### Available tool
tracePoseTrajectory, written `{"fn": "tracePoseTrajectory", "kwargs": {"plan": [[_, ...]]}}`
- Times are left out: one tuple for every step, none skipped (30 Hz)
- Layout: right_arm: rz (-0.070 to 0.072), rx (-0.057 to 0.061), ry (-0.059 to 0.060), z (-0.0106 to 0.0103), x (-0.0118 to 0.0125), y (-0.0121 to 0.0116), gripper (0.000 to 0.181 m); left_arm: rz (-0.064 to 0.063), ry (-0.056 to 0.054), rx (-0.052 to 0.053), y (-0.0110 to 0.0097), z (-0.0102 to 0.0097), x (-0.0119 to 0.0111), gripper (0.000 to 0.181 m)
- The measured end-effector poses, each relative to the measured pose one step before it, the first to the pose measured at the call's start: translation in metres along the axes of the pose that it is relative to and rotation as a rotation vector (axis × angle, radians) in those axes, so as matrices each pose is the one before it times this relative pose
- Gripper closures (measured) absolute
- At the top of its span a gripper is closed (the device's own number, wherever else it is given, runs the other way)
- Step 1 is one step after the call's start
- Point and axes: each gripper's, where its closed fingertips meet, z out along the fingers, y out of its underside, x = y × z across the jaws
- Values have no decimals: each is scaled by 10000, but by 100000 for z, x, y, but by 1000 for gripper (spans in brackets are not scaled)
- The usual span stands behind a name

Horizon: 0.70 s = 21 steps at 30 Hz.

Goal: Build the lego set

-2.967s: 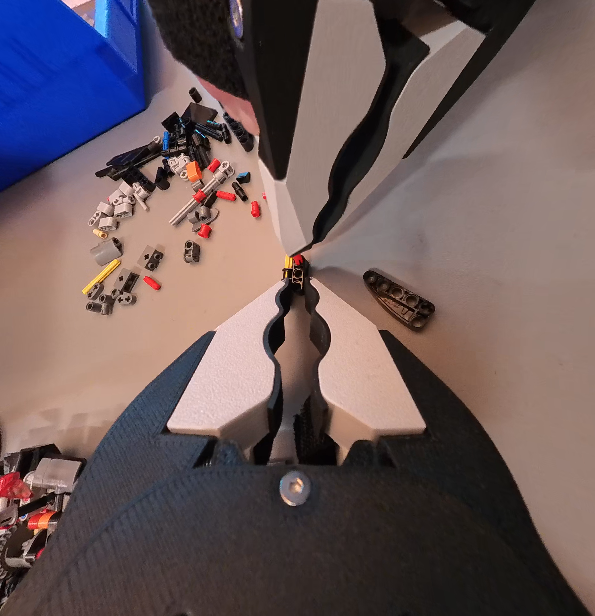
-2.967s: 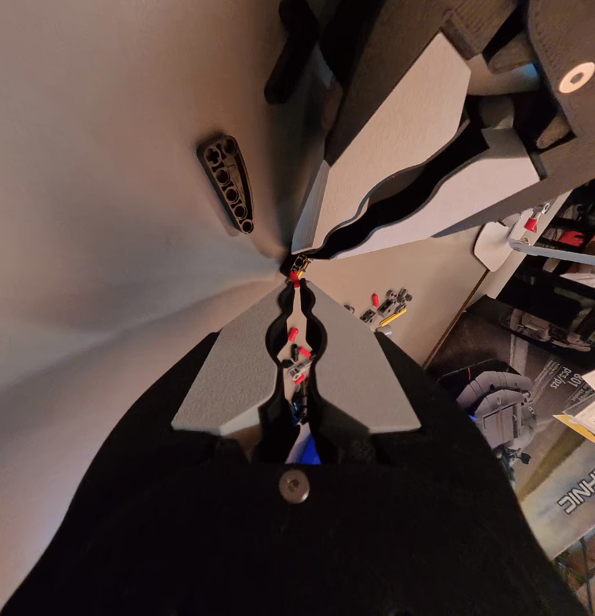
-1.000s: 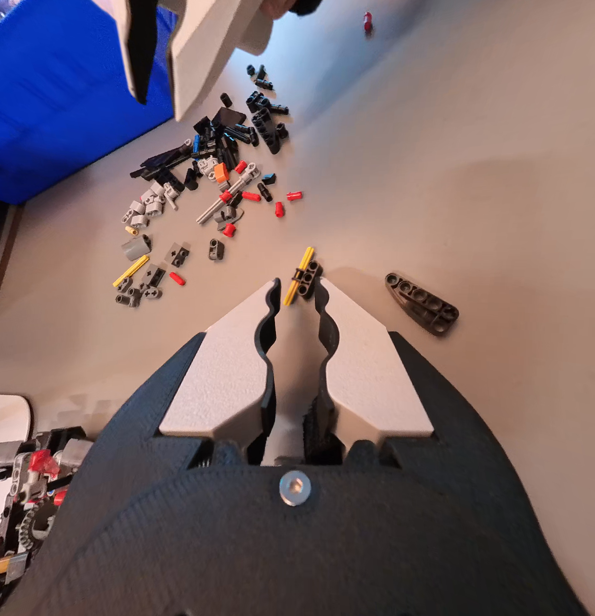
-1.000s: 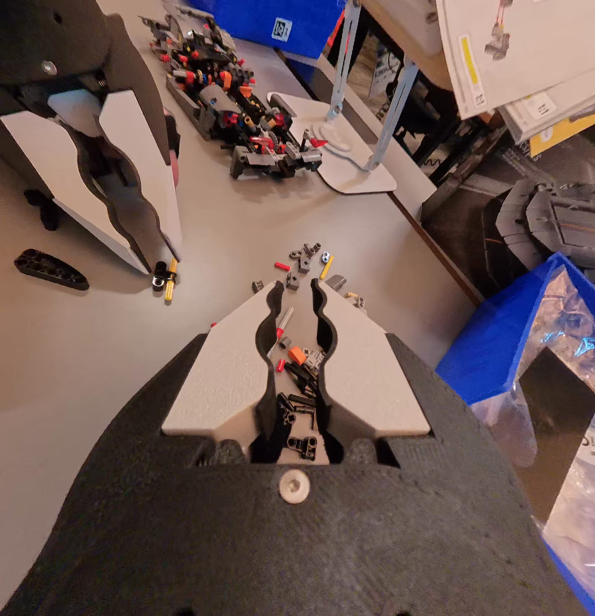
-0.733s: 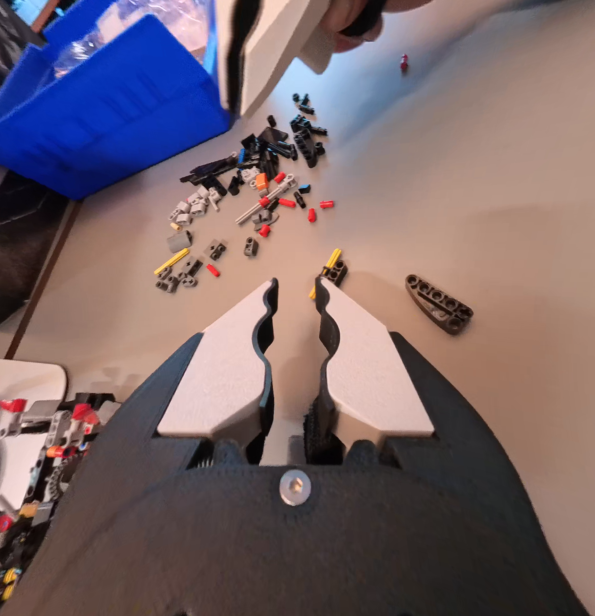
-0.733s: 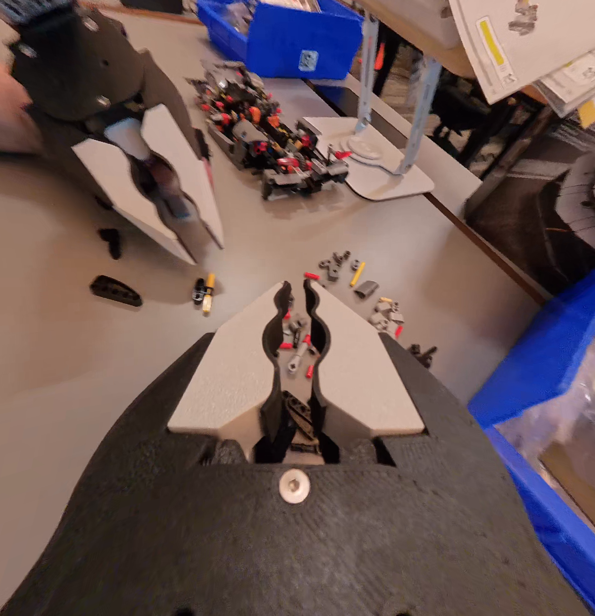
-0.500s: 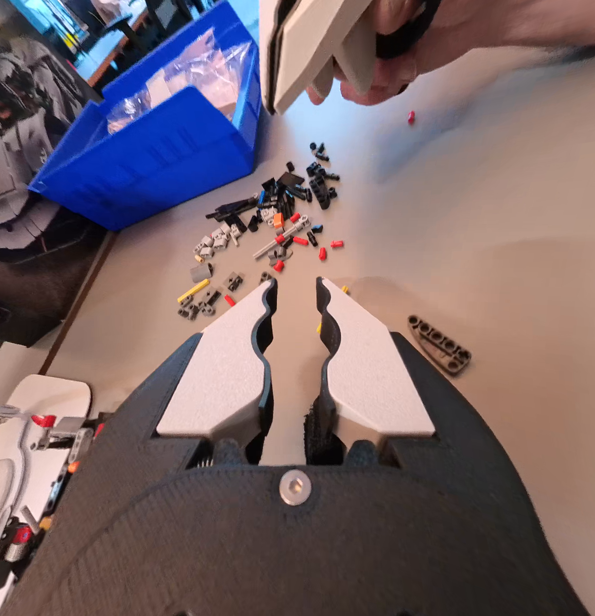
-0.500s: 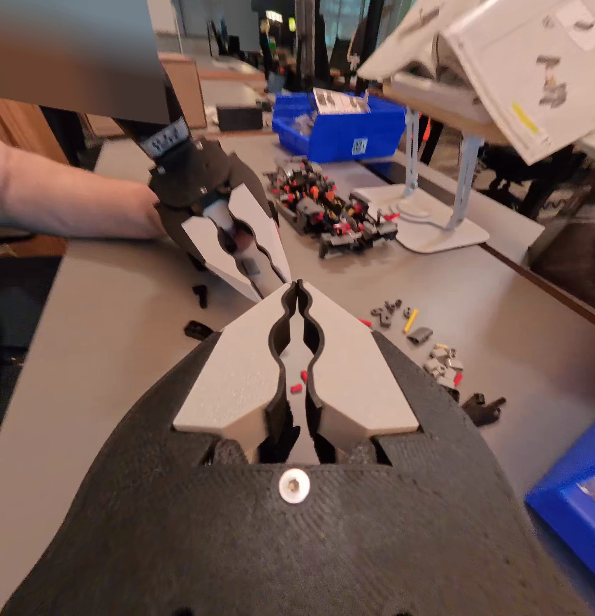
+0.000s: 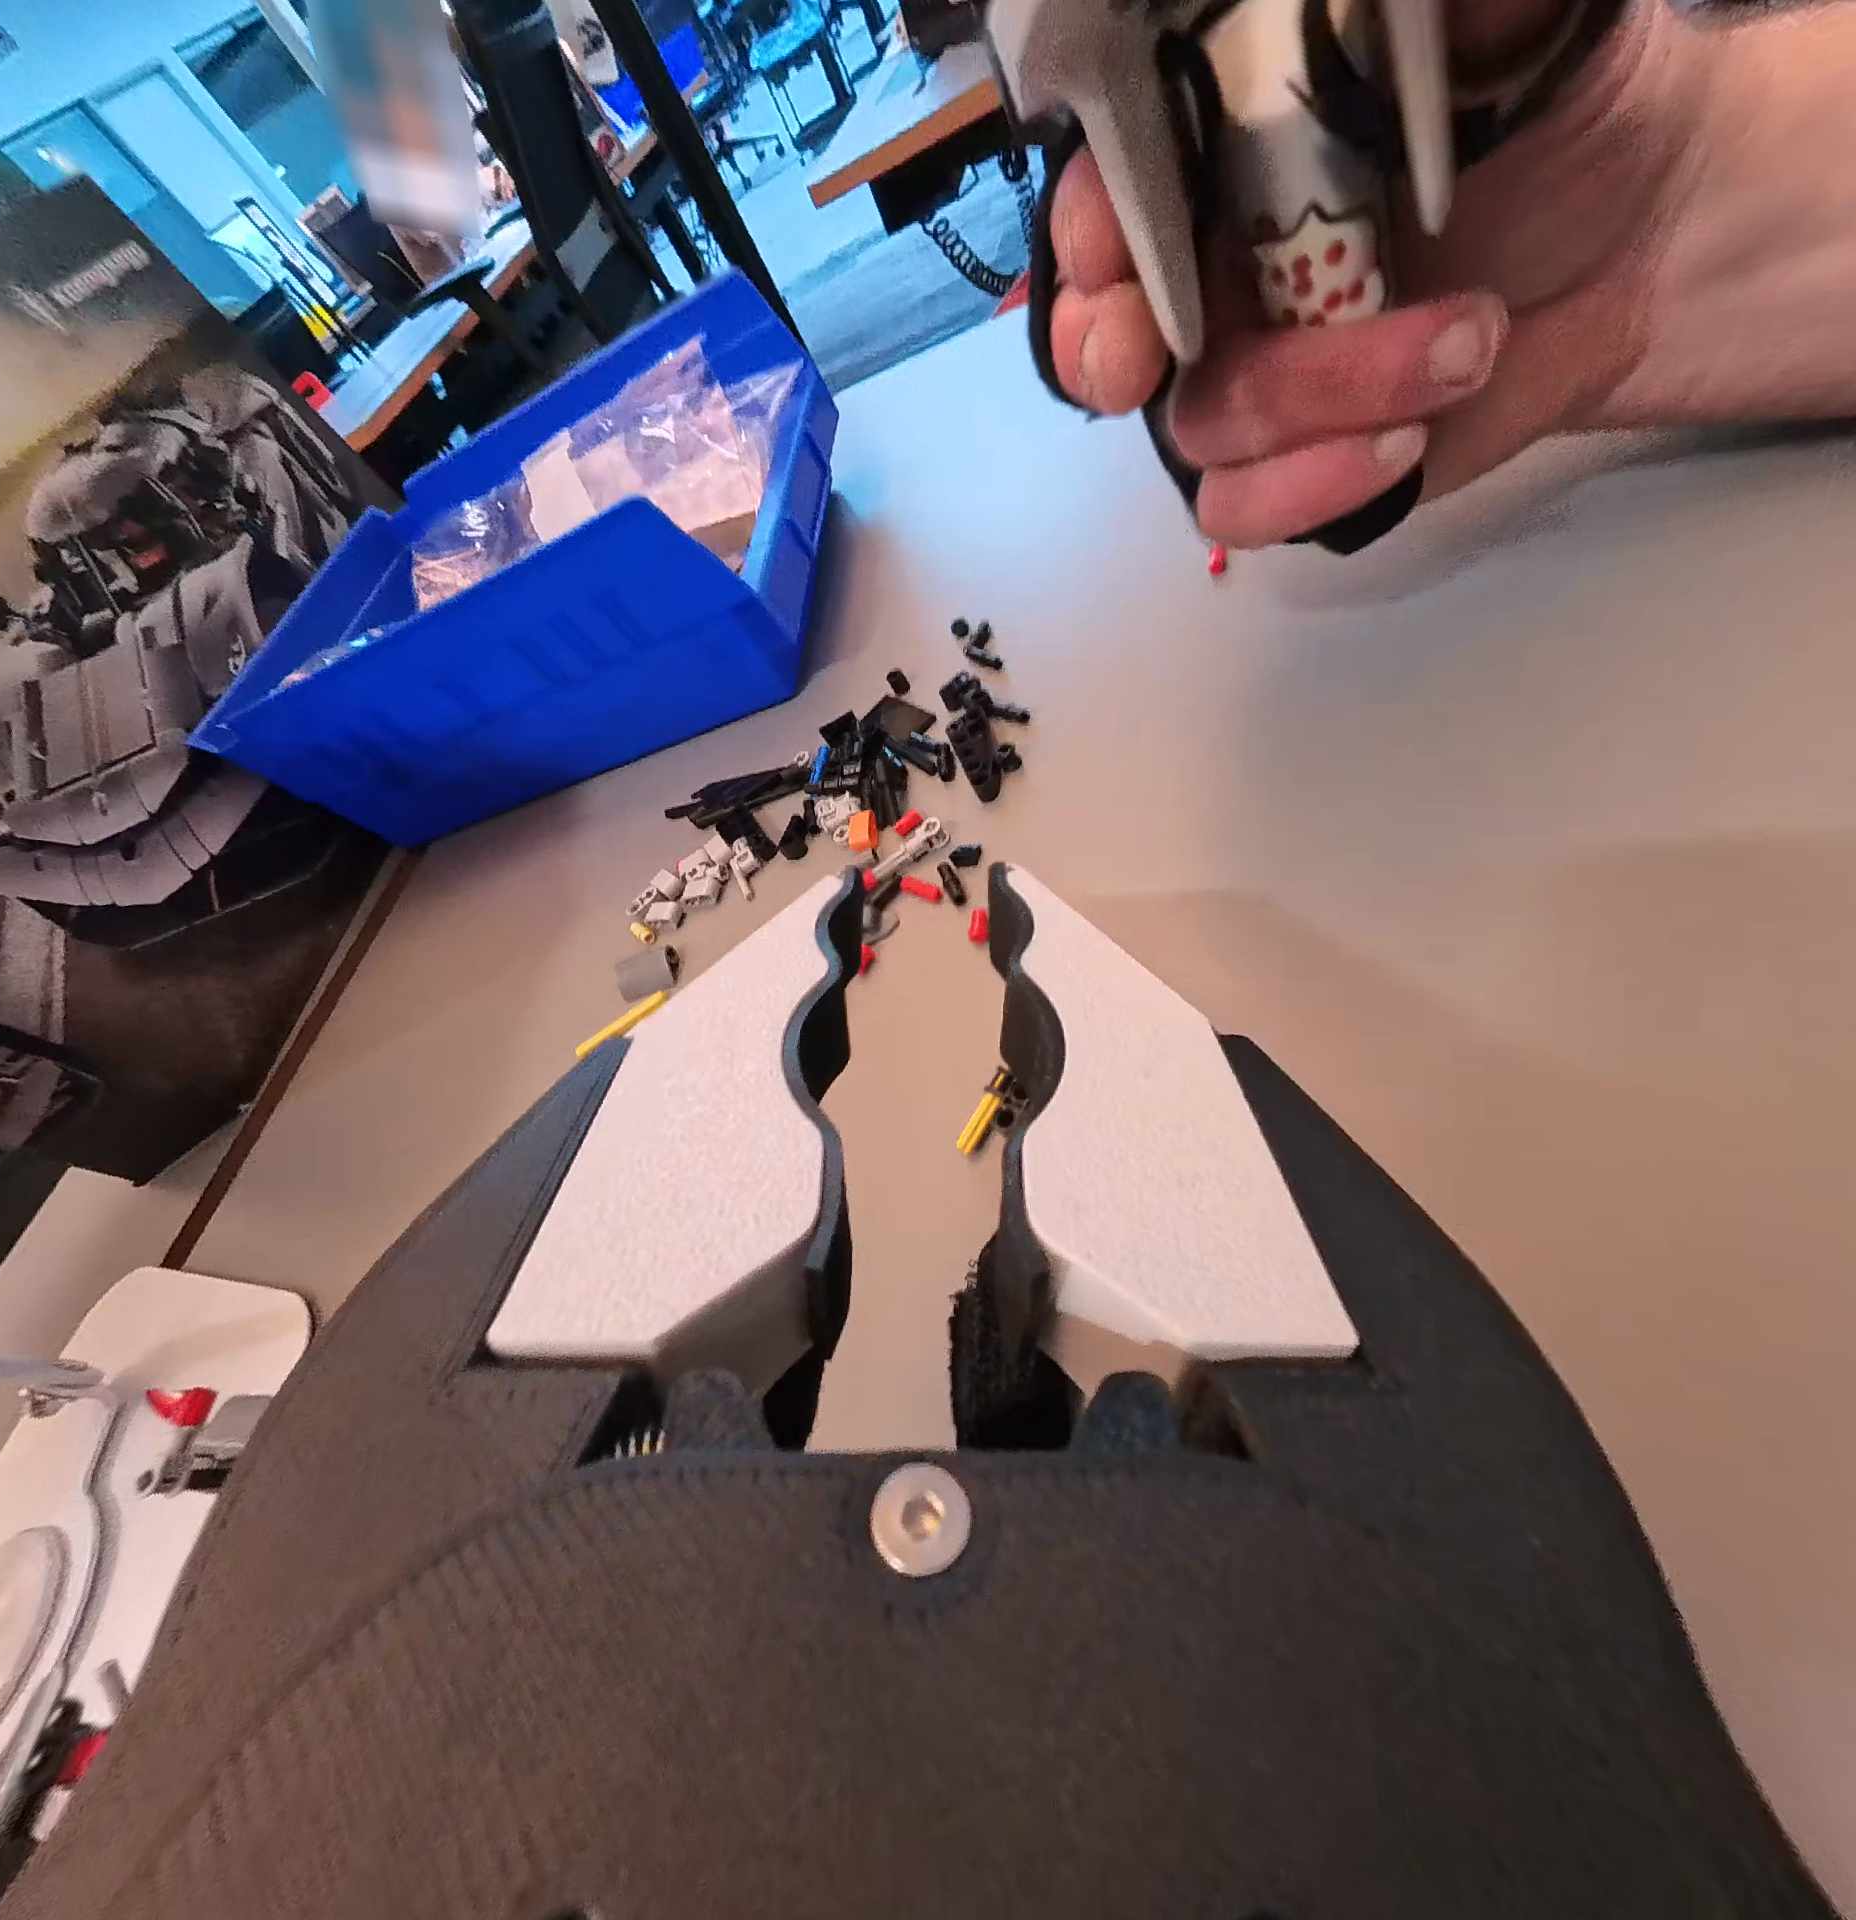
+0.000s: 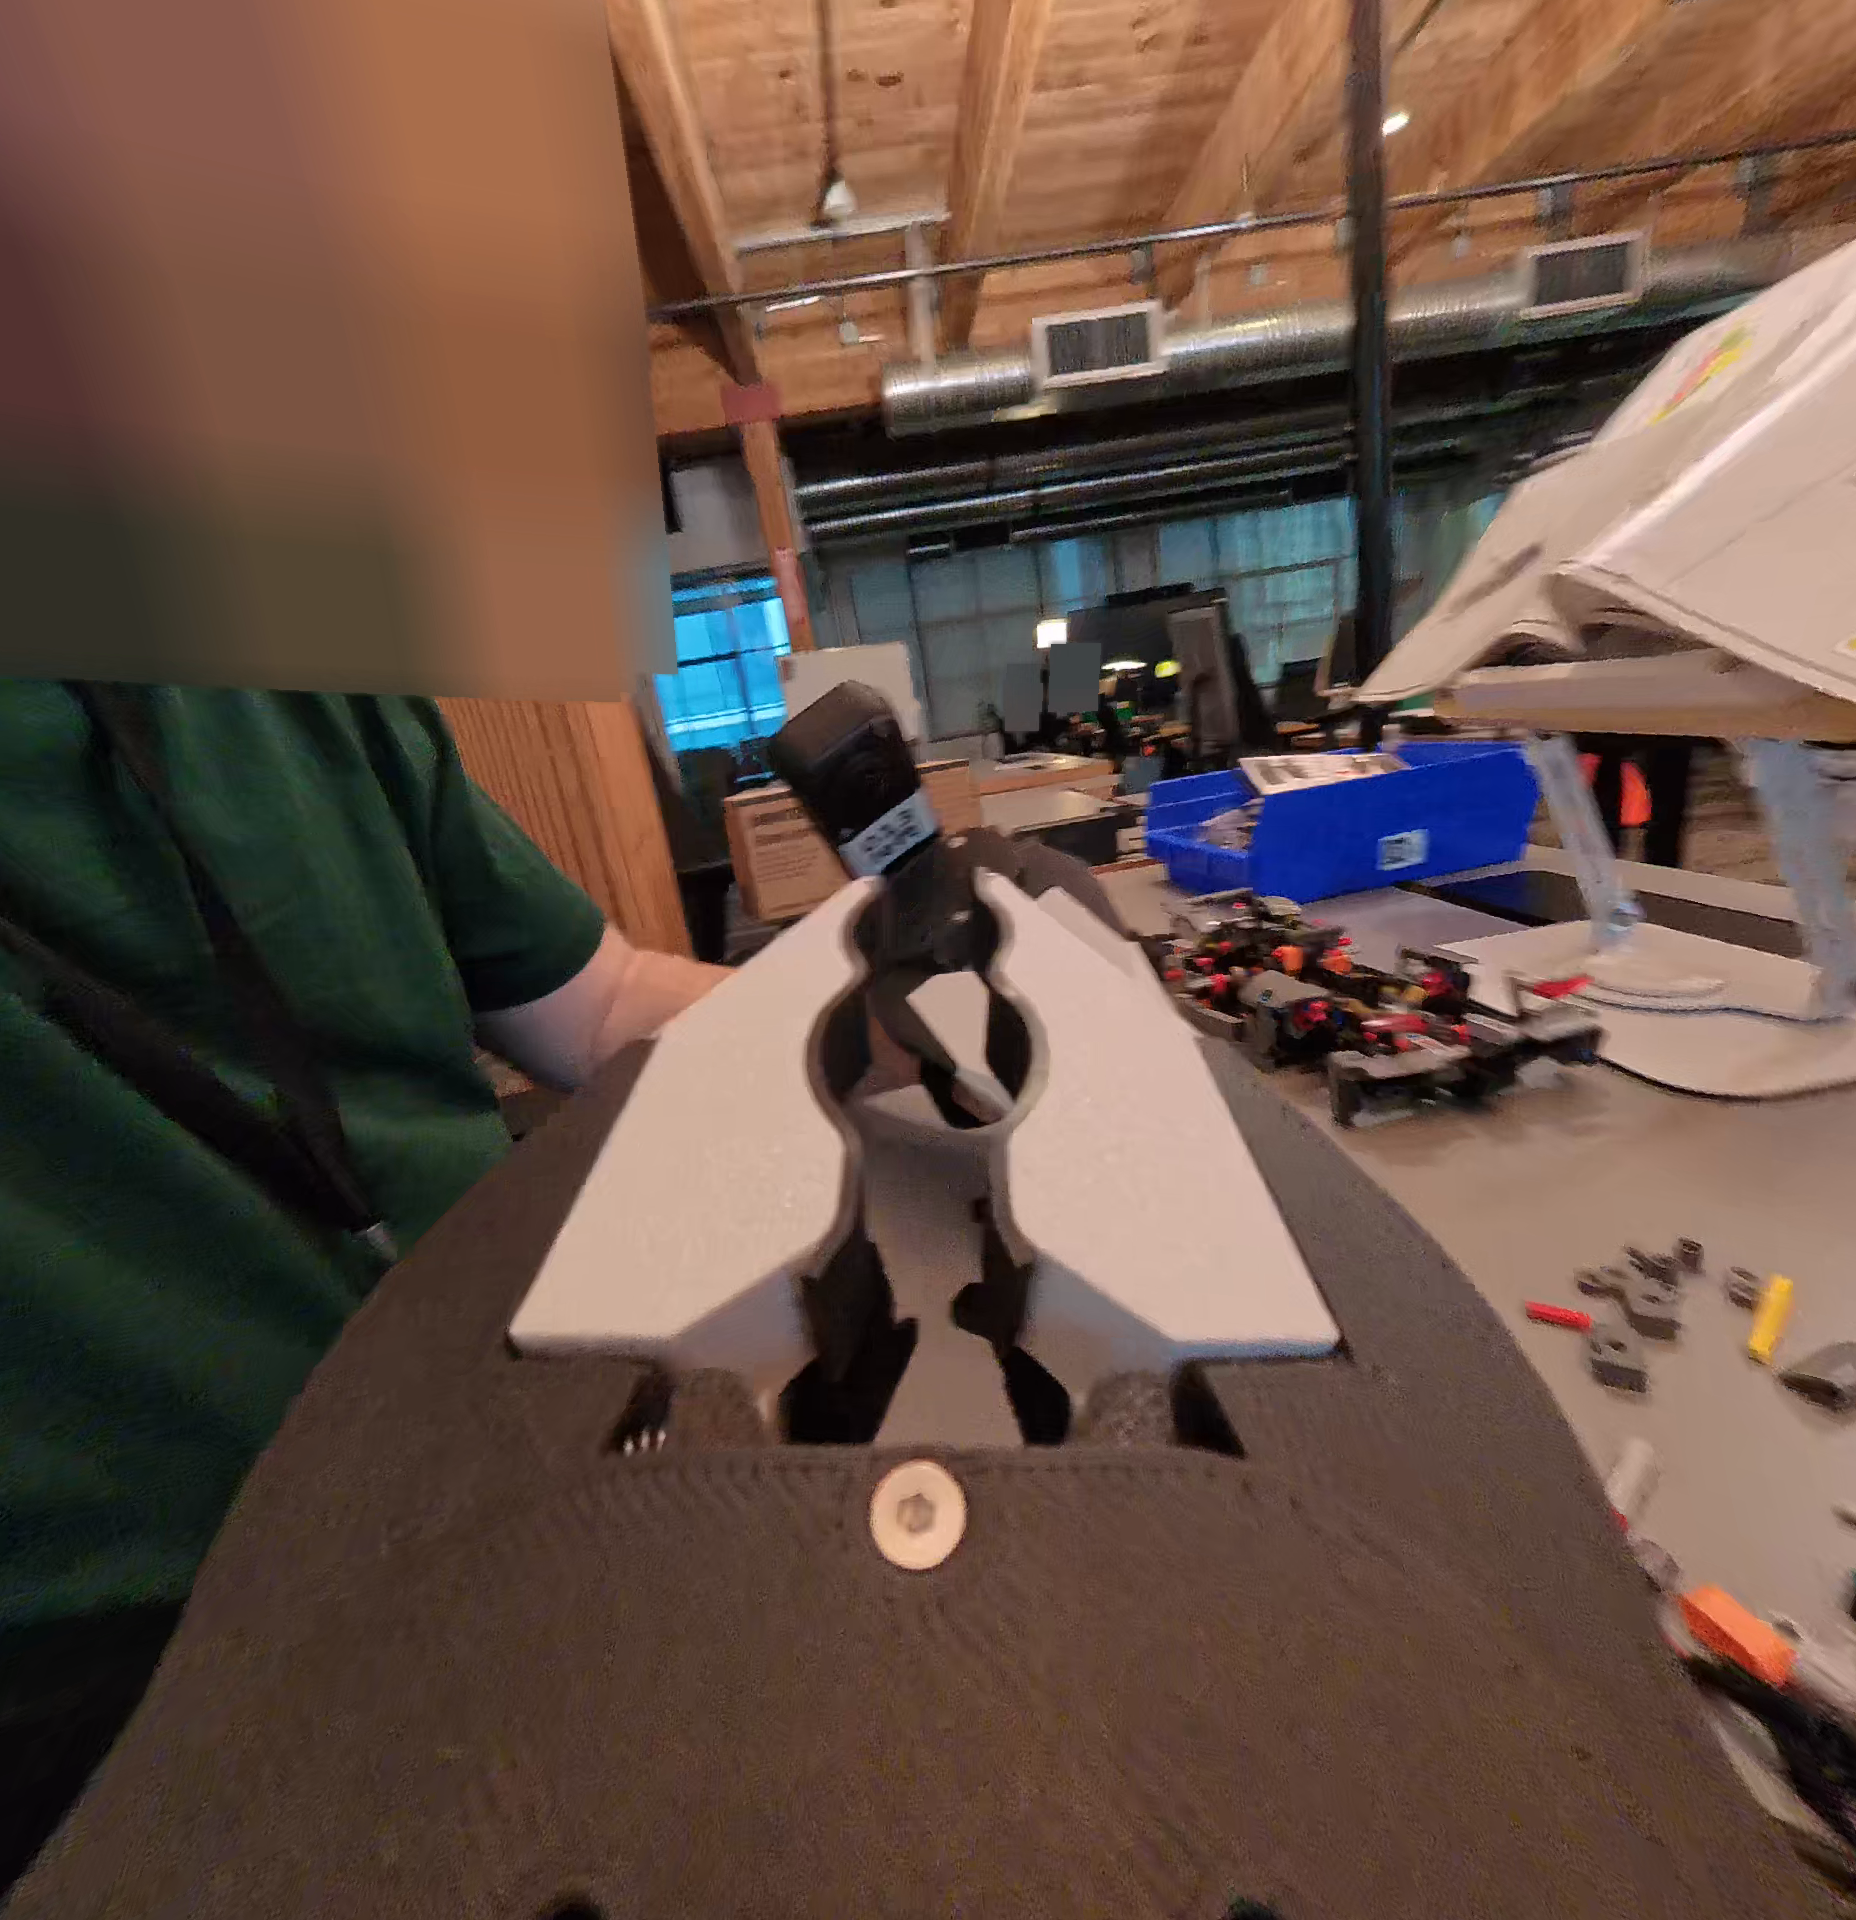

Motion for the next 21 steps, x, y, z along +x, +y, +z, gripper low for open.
{"fn": "tracePoseTrajectory", "kwargs": {"plan": [[-96,-156,-212,300,-616,162,158,-70,45,216,-518,-184,75,159],[-160,-194,83,271,-177,224,156,-67,35,174,-474,-135,67,158],[-214,-338,340,177,212,380,157,-5,-13,27,-197,-62,-10,158],[-274,-575,490,35,469,666,170,90,-94,-106,115,-9,-134,159],[-281,-846,578,-116,686,1028,173,144,-92,-168,299,31,-150,159],[-235,-984,689,-192,961,1211,173,76,50,-198,451,63,3,159],[-222,-996,604,-108,871,1280,171,-93,295,-298,684,187,299,157],[-113,-1076,473,69,759,1458,168,-234,551,-457,967,331,643,155],[-40,-1118,457,257,756,1549,166,-183,395,-475,982,372,450,153],[-65,-977,495,404,774,1383,165,51,40,-214,564,290,68,155],[-71,-812,435,540,609,1160,165,103,118,-187,456,225,208,155],[-62,-701,227,699,244,1018,165,3,136,-269,534,186,136,154],[-37,-538,176,759,134,795,165,-42,77,-256,503,134,-8,155],[0,-382,210,758,167,587,165,9,30,-99,249,27,-50,156],[82,-232,200,706,187,375,165,-36,-7,39,31,-36,-89,157],[210,-70,151,589,223,151,164,-90,50,18,44,-14,-32,157],[271,26,52,446,178,13,163,-54,-8,-44,132,20,-102,157],[297,-38,93,334,332,76,166,38,-120,-35,96,12,-217,157],[209,-162,95,277,308,217,168,42,-70,-16,53,25,-111,158],[112,-212,50,253,178,239,167,-12,36,-42,74,59,18,158],[137,-204,85,253,198,221,168,-3,-3,-41,70,46,-14,158]]}}
